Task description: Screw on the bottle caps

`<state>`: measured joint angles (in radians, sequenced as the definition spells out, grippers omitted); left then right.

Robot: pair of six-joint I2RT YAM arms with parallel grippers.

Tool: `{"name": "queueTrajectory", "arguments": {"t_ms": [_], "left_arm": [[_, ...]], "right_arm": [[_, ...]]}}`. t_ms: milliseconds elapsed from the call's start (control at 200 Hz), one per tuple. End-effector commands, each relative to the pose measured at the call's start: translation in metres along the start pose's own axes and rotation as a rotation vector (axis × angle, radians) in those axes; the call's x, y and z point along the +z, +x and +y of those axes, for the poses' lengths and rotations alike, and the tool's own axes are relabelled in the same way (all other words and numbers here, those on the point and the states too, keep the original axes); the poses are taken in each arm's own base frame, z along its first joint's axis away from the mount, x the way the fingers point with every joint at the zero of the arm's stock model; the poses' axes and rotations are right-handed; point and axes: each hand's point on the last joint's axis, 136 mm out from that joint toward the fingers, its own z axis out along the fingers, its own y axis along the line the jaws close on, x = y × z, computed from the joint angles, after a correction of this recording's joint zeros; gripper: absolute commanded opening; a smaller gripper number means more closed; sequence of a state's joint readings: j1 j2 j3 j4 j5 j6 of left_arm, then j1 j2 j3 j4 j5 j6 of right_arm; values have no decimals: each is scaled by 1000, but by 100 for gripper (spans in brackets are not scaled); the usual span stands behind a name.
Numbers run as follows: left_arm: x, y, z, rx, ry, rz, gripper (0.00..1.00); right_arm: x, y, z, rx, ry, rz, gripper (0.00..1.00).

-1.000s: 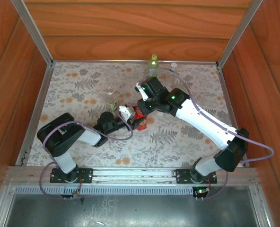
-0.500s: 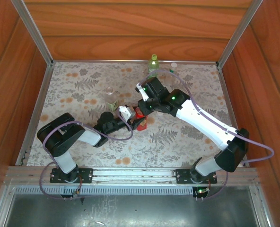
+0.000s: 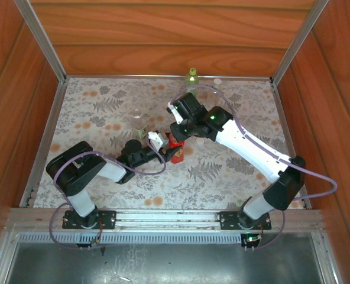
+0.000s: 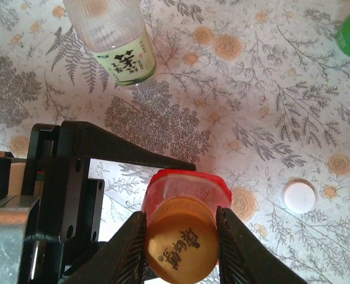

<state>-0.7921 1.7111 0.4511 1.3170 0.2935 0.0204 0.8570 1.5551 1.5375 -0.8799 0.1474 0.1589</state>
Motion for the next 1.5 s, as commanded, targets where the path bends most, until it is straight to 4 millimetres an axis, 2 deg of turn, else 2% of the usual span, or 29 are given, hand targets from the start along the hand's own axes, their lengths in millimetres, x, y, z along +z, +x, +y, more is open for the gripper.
{"name": "queueTrajectory", "arguments": {"t_ms": [0,165,190,480,590,645,834,939,1129,1209,1229,1354,1424,1499], "left_arm": [[-1,0,-5,-1,22,-2,66],[-1,1,-5,1,25,-2,66],[-1,1,-6,0,25,-1,66],[-1,2,-6,2,26,0,66],[-2,2,-6,2,24,1,66],[-2,2,-6,4,22,1,66],[-3,1,-5,4,19,0,66],[-3,1,-5,2,21,0,66],[-4,1,-6,4,20,-1,66],[-3,2,-5,4,19,1,66],[-3,1,-5,4,20,0,66],[-4,2,-5,5,17,3,66],[-4,3,-6,4,20,4,66],[-4,2,-5,5,19,3,66]], "right_arm": [[9,28,-2,-3,11,152,28],[3,32,-2,2,19,228,27],[12,36,-2,1,25,265,27],[18,40,-2,2,34,345,27],[19,39,-1,9,31,348,27],[17,38,0,16,30,338,31],[7,24,-3,34,37,243,34],[2,19,-11,36,80,212,39],[0,15,-7,40,57,175,49],[1,13,-7,38,58,168,59],[-10,9,-7,35,51,133,61],[-23,2,0,13,1,59,75],[-34,-4,1,12,-15,-4,75],[-43,-10,-1,25,-14,-65,69]]}}
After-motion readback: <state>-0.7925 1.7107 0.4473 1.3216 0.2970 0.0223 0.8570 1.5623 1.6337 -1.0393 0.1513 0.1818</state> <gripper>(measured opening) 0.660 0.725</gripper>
